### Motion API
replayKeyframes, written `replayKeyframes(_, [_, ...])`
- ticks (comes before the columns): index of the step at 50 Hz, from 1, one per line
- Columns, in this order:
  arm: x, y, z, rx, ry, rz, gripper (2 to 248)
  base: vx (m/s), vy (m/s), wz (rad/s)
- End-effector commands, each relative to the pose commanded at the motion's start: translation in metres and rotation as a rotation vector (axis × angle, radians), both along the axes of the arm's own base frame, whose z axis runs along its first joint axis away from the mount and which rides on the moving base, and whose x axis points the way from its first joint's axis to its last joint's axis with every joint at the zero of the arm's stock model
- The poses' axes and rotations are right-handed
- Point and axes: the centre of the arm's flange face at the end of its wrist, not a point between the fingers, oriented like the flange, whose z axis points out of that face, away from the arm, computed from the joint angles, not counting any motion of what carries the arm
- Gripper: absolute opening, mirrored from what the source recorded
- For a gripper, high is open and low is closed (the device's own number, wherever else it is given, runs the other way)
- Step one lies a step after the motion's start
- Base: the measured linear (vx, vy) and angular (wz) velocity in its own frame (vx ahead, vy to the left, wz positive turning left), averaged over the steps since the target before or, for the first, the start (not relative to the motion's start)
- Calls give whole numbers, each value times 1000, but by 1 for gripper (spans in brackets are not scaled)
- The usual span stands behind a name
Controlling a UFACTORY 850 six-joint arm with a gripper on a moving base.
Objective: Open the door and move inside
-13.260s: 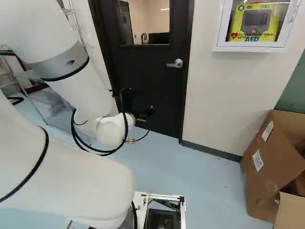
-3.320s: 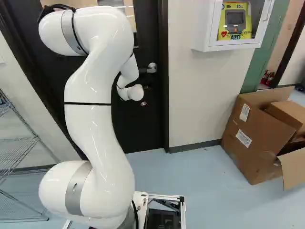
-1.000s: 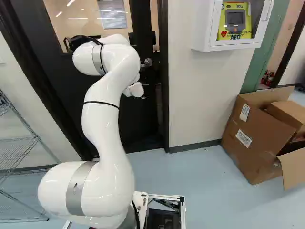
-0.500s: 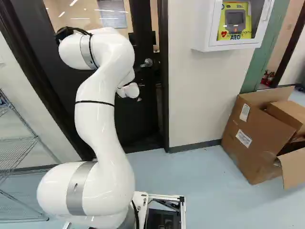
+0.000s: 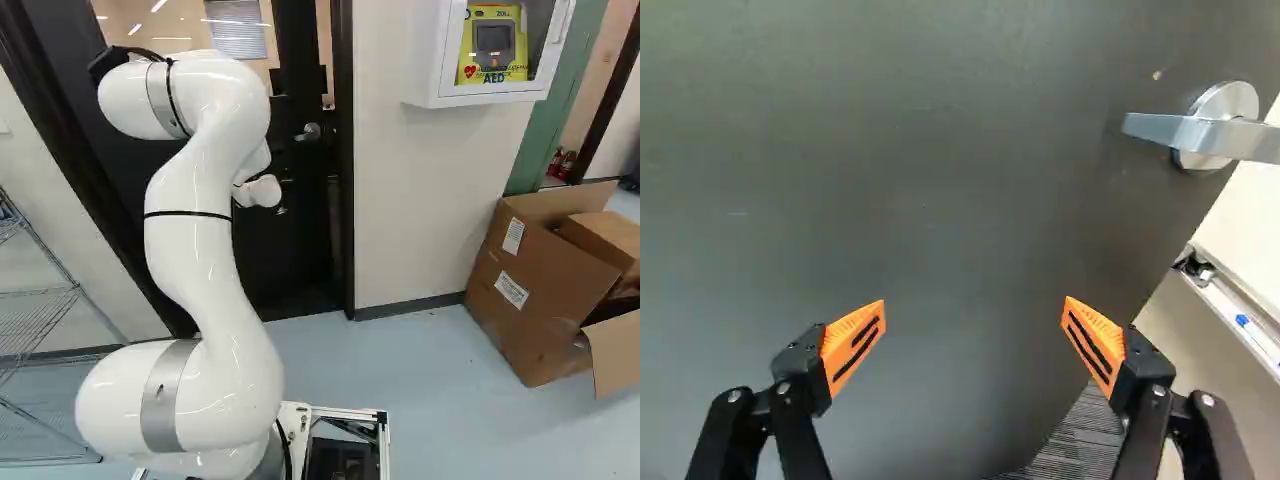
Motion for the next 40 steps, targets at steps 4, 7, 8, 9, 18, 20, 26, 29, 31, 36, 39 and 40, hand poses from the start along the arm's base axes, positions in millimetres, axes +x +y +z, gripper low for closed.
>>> replayKeyframes(4, [2,6,-1,1,-3,9,247,0,0,0])
replayKeyframes(7, [3,11,-1,1,-5,15,247,0,0,0])
replayKeyframes(8, [4,12,-1,1,-6,17,247,0,0,0])
replayKeyframes(9, [4,14,-1,1,-7,18,247,0,0,0])
replayKeyframes(18, [11,25,-3,3,-16,32,247,0,0,0])
replayKeyframes(20, [13,27,-4,4,-18,35,247,0,0,0])
replayKeyframes(26, [18,34,-6,5,-25,42,247,0,0,0])
replayKeyframes(29, [21,37,-6,6,-29,45,247,0,0,0])
replayKeyframes(31, [24,39,-7,7,-31,47,247,0,0,0])
replayKeyframes(36, [29,43,-9,8,-38,51,247,0,0,0])
replayKeyframes(39, [33,46,-10,9,-43,54,247,0,0,0])
replayKeyframes(40, [34,47,-10,10,-45,54,247,0,0,0])
